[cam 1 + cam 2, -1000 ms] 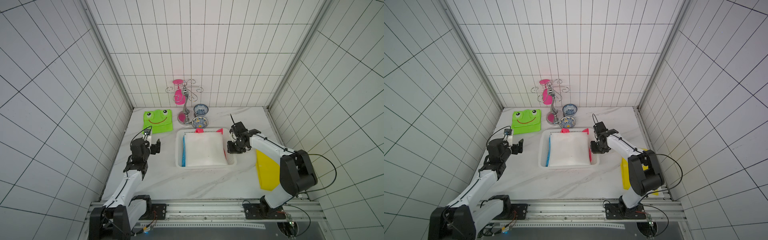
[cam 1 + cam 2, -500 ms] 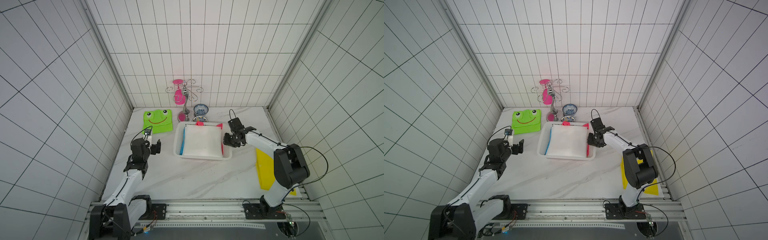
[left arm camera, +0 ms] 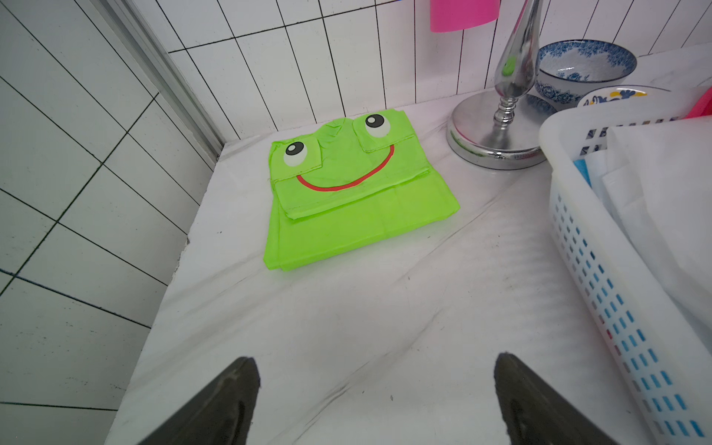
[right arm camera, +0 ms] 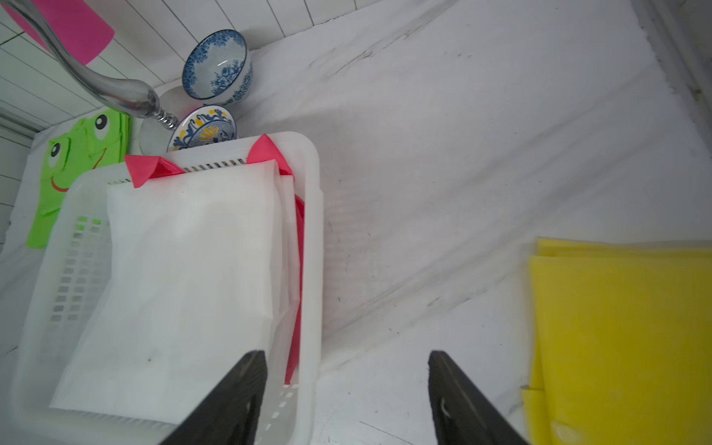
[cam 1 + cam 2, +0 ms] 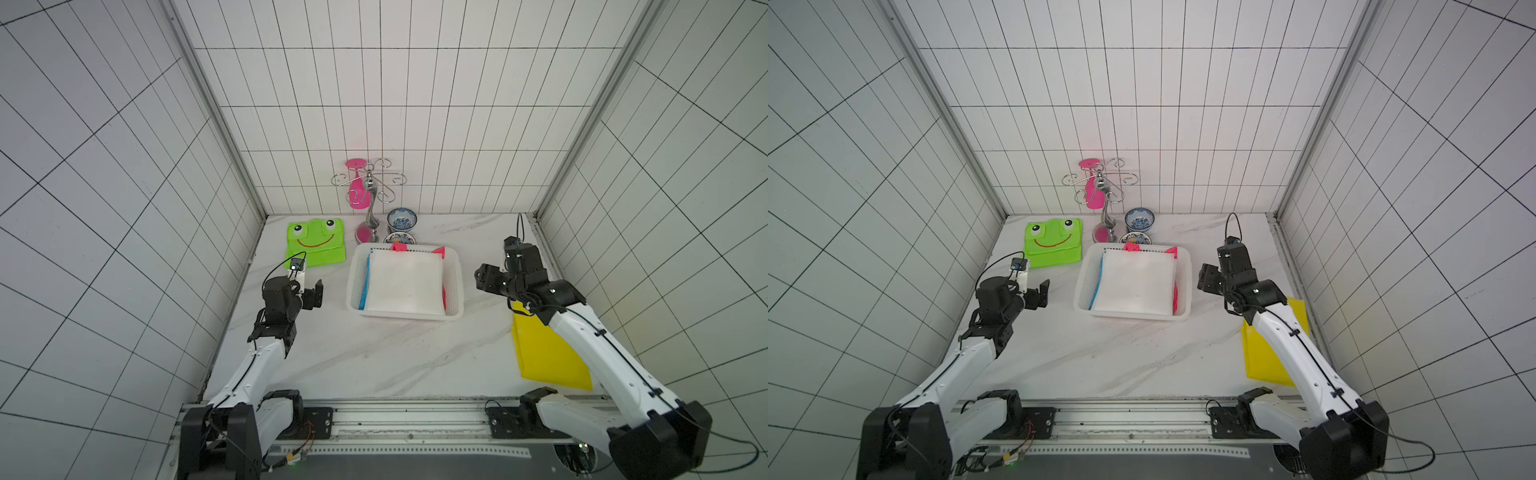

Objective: Put the folded raincoat in the basket
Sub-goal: Move the raincoat to the center of the board.

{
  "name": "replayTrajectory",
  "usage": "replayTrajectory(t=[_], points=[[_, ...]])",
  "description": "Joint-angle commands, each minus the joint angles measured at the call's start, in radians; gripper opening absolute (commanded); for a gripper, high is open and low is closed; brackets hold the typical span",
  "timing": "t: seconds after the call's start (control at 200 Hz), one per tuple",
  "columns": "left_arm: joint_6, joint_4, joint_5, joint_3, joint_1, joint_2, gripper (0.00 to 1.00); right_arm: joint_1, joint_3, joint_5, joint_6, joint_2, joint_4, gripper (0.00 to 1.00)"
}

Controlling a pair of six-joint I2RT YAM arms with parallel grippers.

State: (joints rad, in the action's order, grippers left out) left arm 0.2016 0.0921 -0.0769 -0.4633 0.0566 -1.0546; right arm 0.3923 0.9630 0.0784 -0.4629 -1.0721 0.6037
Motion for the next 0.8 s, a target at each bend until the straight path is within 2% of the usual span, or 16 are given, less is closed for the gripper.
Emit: replayTrajectory(t=[0.0,0.1,0.185,0.3,0.475,0.685,0.795], points=[[-0.009,-0.011,0.013,-0.051,0.014,-0.029,0.98,-0.064,-0.121,0.145,-0.081,0.039,0.065,0.7],[-0.009,-0.024,0.005,-0.059,0.019,-0.039,0.98,-0.144,-0.194,0.221,-0.186,0.053,0.078,0.7],[-0.008,-0.023,-0.001,-0.057,0.018,-0.034,0.98,-0.216,-0.216,0.241,-0.244,-0.01,0.107,0.69],[-0.005,-0.024,-0.005,-0.056,0.018,-0.033,0.98,-0.287,-0.227,0.192,-0.249,-0.142,0.095,0.67],[-0.002,-0.026,-0.012,-0.058,0.018,-0.038,0.98,-0.297,-0.234,0.149,-0.174,-0.27,0.017,0.67],[0.005,-0.031,-0.028,-0.057,0.018,-0.034,0.98,-0.299,-0.203,0.14,-0.151,-0.371,-0.005,0.67],[0.005,-0.031,-0.029,-0.056,0.018,-0.031,0.98,-0.313,-0.196,0.141,-0.153,-0.422,-0.022,0.59]])
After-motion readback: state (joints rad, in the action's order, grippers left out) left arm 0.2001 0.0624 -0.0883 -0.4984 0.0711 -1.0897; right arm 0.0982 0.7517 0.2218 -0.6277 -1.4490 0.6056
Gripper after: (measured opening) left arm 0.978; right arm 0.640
